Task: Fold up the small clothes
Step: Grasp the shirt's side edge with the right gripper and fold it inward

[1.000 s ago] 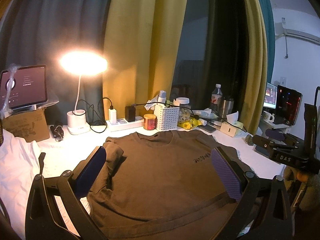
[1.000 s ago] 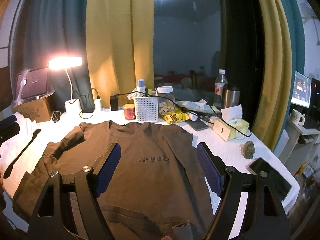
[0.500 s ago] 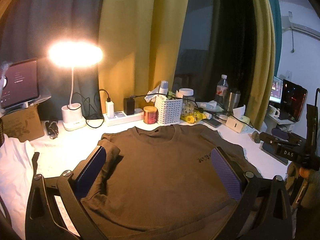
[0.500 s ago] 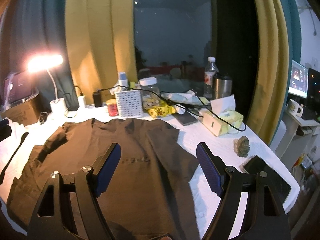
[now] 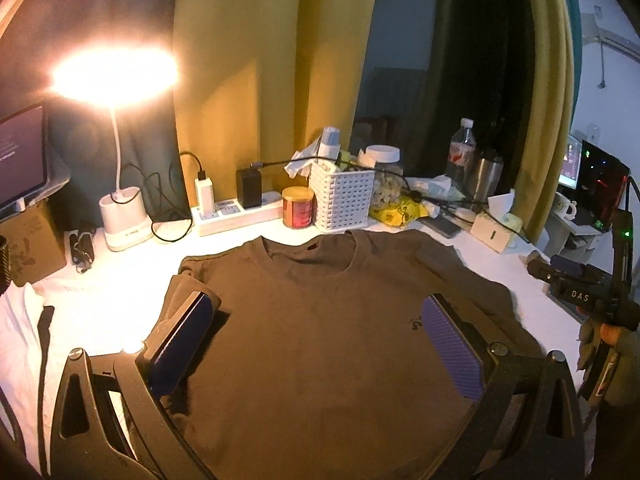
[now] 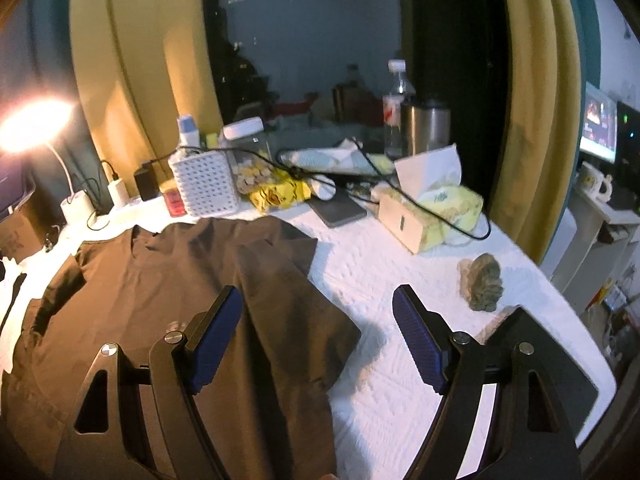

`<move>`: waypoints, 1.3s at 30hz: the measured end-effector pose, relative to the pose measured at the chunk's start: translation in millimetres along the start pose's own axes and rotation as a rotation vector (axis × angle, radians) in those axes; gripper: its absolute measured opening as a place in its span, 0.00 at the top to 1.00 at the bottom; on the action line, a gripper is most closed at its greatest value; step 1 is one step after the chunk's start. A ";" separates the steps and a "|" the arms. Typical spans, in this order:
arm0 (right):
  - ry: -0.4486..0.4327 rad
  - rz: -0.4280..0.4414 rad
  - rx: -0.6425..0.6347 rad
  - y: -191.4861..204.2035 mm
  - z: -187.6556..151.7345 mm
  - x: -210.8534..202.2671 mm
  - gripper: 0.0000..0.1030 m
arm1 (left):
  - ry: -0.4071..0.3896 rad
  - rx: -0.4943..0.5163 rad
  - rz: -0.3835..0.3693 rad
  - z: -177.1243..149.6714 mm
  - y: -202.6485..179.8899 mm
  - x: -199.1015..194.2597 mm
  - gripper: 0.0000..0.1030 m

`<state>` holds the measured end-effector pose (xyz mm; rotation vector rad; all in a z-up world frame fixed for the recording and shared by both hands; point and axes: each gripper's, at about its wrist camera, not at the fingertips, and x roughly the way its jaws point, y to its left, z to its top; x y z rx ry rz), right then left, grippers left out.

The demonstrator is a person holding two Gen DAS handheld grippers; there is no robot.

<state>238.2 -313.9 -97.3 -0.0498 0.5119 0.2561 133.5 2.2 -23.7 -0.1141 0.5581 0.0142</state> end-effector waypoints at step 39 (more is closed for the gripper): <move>0.182 0.232 -0.149 75.4 -4.0 38.7 0.94 | 0.090 -0.093 -0.002 -16.3 52.4 35.5 0.01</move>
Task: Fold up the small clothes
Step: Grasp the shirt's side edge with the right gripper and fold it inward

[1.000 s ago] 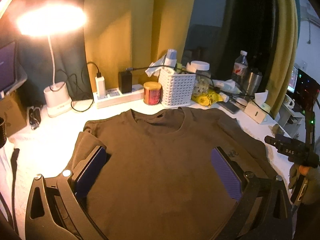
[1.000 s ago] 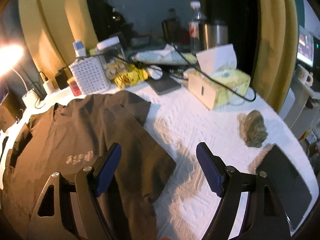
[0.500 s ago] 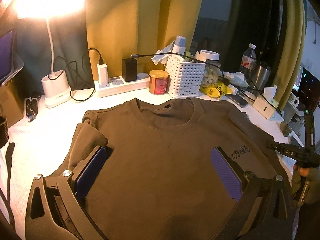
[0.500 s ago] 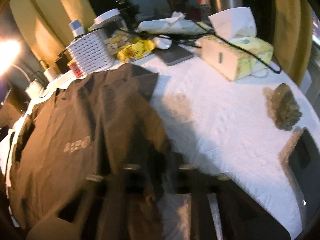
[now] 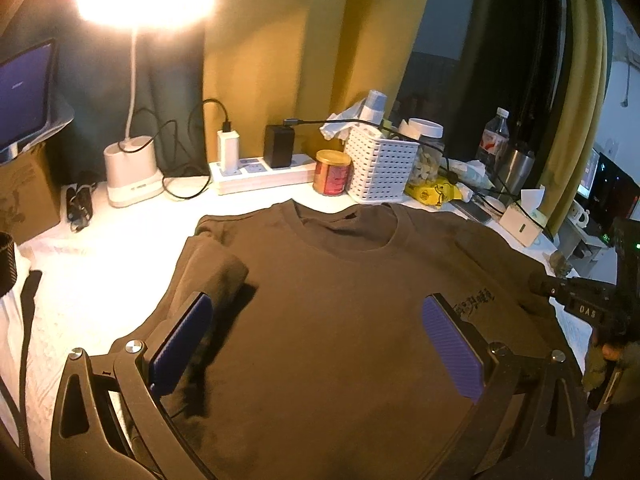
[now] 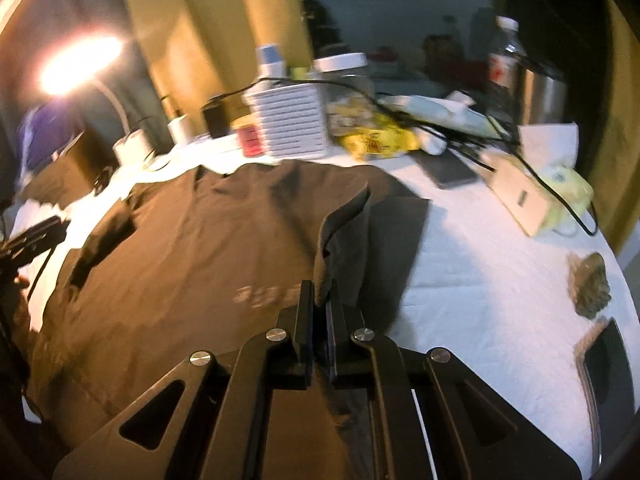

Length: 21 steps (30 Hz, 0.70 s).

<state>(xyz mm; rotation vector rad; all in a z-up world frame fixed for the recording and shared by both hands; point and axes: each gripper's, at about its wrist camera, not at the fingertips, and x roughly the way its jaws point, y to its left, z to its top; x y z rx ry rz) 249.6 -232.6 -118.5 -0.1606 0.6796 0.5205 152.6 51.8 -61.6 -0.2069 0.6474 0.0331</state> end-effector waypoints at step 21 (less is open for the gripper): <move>0.104 -0.031 -0.174 66.0 -32.3 17.7 0.94 | -0.004 -0.038 -0.002 -20.9 33.3 -25.6 0.01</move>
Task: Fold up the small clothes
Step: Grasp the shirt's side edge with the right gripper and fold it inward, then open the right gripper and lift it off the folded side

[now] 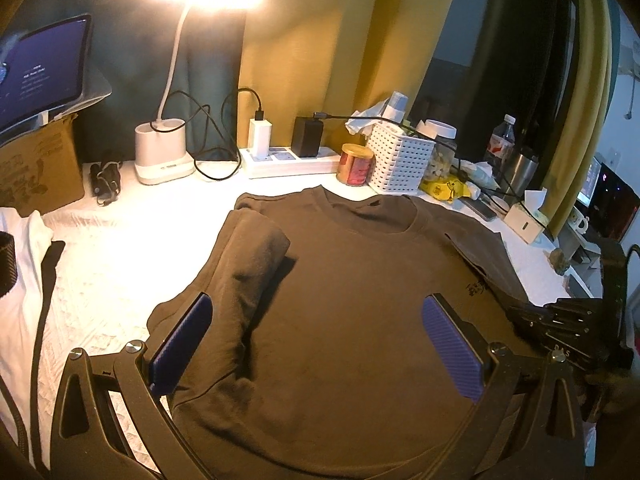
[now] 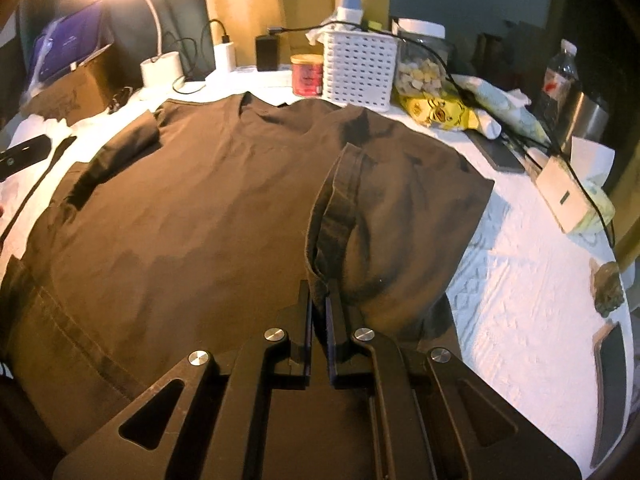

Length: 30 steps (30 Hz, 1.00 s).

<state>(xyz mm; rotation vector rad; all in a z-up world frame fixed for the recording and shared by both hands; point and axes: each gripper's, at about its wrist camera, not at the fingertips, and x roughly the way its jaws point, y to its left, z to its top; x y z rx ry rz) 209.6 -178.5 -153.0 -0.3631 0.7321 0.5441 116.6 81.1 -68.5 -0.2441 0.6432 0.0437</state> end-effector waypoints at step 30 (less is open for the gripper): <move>0.054 0.182 0.036 2.3 -22.1 -14.9 0.40 | 0.017 0.052 -0.015 0.2 -23.2 1.6 0.01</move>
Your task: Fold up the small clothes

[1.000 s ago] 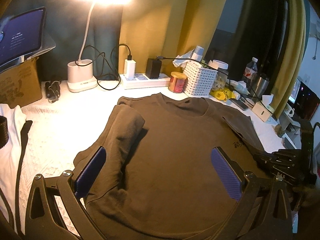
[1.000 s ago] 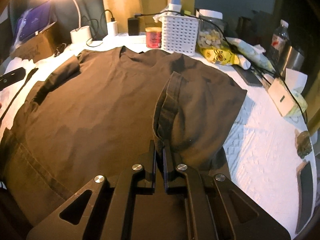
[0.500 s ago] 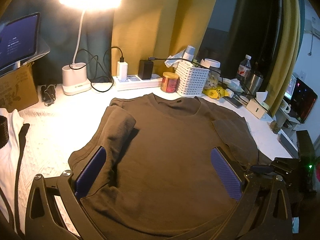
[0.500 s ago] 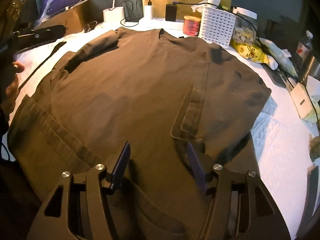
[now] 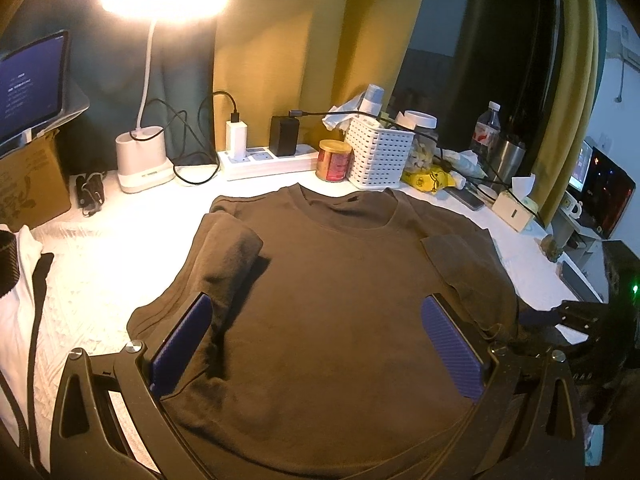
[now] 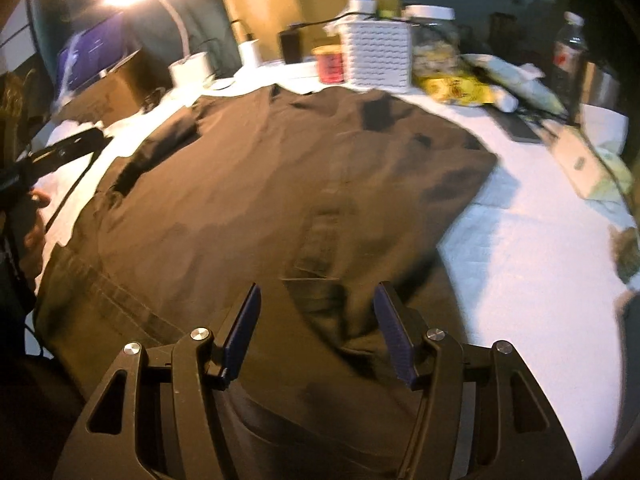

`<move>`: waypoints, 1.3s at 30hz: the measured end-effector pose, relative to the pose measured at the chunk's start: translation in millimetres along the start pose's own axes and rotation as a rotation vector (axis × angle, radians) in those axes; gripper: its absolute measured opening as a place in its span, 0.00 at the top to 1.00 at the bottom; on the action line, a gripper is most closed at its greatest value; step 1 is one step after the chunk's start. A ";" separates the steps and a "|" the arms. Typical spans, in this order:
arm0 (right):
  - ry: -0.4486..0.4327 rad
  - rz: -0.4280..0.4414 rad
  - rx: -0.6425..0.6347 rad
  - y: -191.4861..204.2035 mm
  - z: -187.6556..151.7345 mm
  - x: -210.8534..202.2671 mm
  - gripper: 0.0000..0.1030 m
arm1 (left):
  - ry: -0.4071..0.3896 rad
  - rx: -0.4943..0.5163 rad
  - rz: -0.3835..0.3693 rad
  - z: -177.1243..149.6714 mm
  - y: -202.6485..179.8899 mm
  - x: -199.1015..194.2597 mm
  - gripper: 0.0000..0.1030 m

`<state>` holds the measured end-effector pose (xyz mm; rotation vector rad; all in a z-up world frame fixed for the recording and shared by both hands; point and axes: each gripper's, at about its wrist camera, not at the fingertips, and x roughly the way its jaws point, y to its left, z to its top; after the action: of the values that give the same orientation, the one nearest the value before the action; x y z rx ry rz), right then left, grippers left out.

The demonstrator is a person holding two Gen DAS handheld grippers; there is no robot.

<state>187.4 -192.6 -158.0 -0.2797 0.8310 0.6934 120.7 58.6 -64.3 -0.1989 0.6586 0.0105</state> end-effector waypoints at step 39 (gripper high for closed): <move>-0.055 -0.155 0.213 -152.1 70.3 35.4 0.40 | 0.036 -0.019 0.108 19.8 17.5 46.9 0.01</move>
<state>345.8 -256.3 -144.0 -0.1304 0.8143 0.4612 168.5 77.0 -80.8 -0.1818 0.7044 0.1169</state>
